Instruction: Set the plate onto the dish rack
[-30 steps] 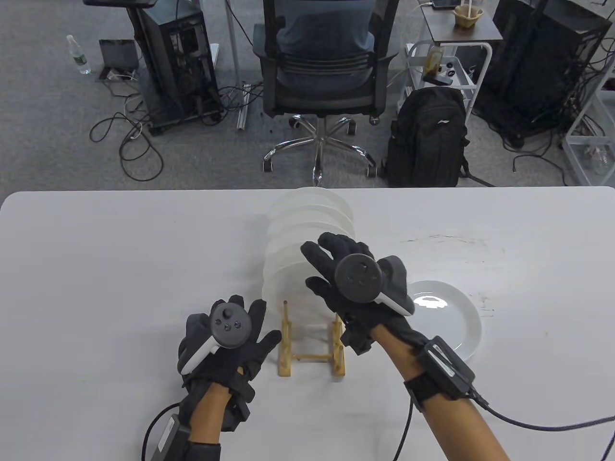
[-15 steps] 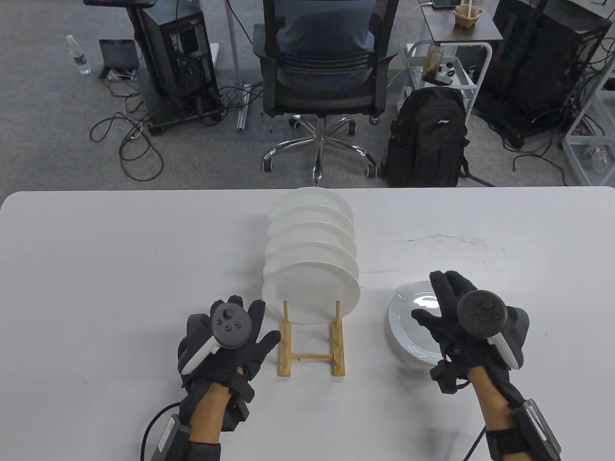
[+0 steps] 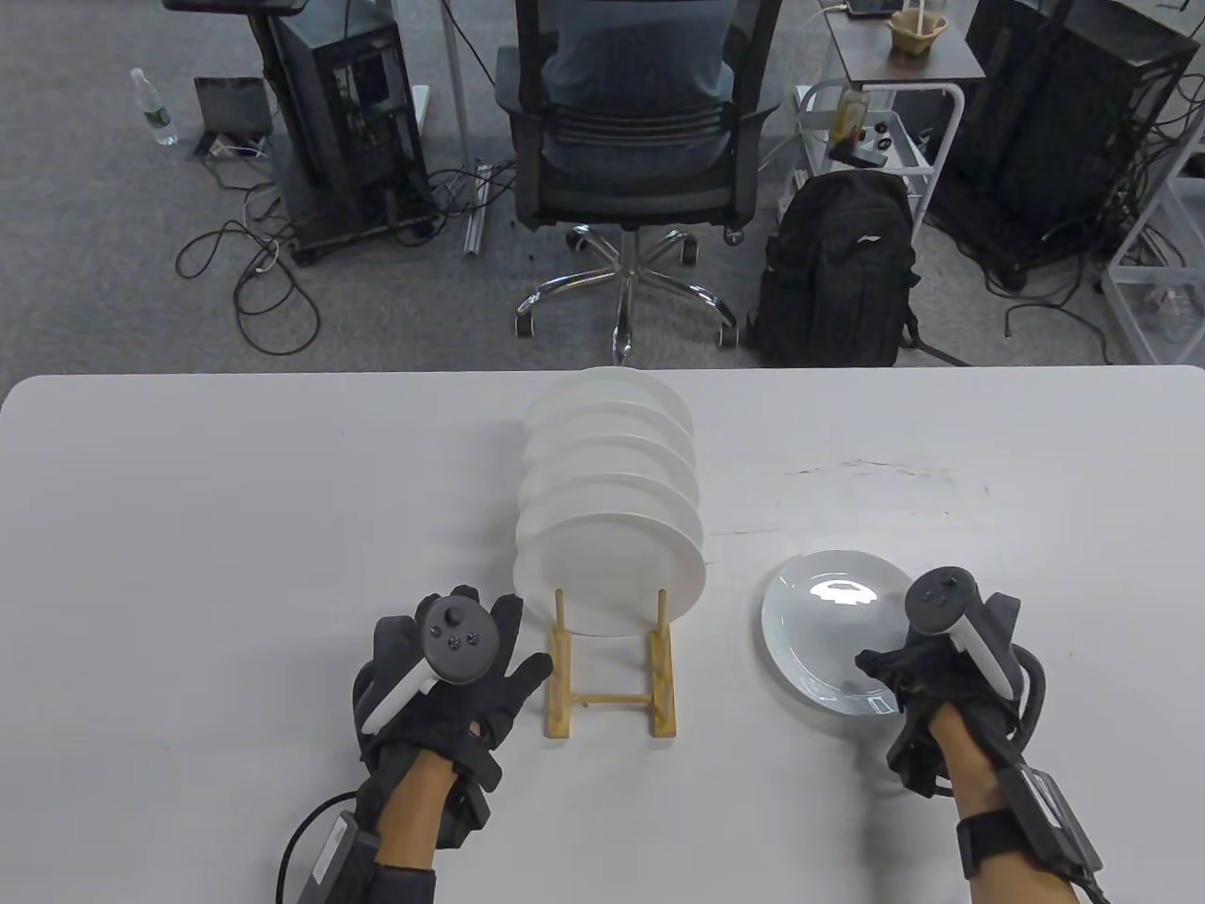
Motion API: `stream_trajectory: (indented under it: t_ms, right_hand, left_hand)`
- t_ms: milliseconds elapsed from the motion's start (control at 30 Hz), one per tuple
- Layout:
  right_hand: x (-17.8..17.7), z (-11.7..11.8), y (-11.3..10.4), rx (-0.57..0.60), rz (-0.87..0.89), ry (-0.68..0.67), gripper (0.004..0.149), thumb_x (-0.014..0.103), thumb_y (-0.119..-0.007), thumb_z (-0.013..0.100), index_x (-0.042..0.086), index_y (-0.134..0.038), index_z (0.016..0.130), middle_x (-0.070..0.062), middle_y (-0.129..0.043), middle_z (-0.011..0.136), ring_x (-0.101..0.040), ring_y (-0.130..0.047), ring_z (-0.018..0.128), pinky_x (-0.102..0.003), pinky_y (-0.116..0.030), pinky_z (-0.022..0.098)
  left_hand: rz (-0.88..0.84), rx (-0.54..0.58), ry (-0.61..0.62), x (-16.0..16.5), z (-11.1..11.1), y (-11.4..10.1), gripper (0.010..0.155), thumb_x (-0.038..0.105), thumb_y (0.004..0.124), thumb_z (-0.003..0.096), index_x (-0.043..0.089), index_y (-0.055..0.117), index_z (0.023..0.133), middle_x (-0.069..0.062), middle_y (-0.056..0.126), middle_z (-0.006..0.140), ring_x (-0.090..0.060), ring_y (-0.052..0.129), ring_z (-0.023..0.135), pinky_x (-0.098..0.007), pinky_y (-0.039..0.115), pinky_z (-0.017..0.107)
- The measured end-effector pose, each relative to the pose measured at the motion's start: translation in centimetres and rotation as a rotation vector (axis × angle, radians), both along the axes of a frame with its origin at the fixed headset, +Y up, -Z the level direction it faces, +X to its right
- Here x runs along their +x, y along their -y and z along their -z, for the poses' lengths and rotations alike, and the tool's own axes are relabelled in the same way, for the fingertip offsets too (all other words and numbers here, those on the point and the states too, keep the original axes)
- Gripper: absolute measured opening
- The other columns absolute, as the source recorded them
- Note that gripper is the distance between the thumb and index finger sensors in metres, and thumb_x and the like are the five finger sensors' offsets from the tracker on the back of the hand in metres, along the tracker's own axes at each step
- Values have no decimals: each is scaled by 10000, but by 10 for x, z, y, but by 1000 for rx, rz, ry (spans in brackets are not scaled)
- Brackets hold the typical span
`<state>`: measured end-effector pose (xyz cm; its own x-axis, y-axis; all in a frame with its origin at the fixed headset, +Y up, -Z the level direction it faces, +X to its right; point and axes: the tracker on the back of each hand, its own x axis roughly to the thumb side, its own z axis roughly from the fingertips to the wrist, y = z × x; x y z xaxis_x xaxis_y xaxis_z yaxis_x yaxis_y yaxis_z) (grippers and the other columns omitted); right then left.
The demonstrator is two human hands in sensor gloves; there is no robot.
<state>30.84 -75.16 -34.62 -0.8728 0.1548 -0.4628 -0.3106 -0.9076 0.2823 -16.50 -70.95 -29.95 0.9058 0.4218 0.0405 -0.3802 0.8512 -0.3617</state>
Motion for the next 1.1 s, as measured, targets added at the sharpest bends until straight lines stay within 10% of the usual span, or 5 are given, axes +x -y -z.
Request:
stream_trajectory:
  t_ms: [233, 500, 867, 1100]
  right_hand:
    - [6, 5, 11, -98, -113, 95, 1029, 522, -776, 414, 9, -171, 1069, -239, -506, 1010, -368, -775, 737, -600, -657, 605]
    - [39, 0, 15, 51, 163, 255, 792, 301, -830, 414, -18, -450, 1032, -93, -823, 690, -173, -997, 368, -438, -885, 343]
    - [59, -18, -34, 262, 197, 336, 484, 207, -814, 433, 26, -686, 864, -136, -974, 714, -246, -1117, 413, -419, -955, 316]
    - [42, -35, -93, 502, 475, 188, 586, 150, -778, 469, 56, -546, 999, -160, -763, 880, -384, -958, 645, -571, -809, 499]
  left_hand:
    - [13, -7, 0, 1, 0, 0, 787, 587, 595, 541, 224, 309, 1179, -231, 117, 1181, -601, 48, 1041, -771, 175, 678]
    - [8, -8, 1, 2, -1, 0, 785, 586, 595, 541, 225, 311, 1178, -233, 118, 1180, -603, 50, 1040, -770, 178, 677]
    - [3, -7, 1, 2, -1, -2, 789, 589, 593, 540, 225, 310, 1180, -233, 114, 1181, -603, 44, 1039, -771, 174, 677]
    - [-4, -16, 17, 3, -1, -2, 794, 593, 591, 539, 228, 301, 1181, -231, 107, 1180, -602, 36, 1039, -772, 169, 677]
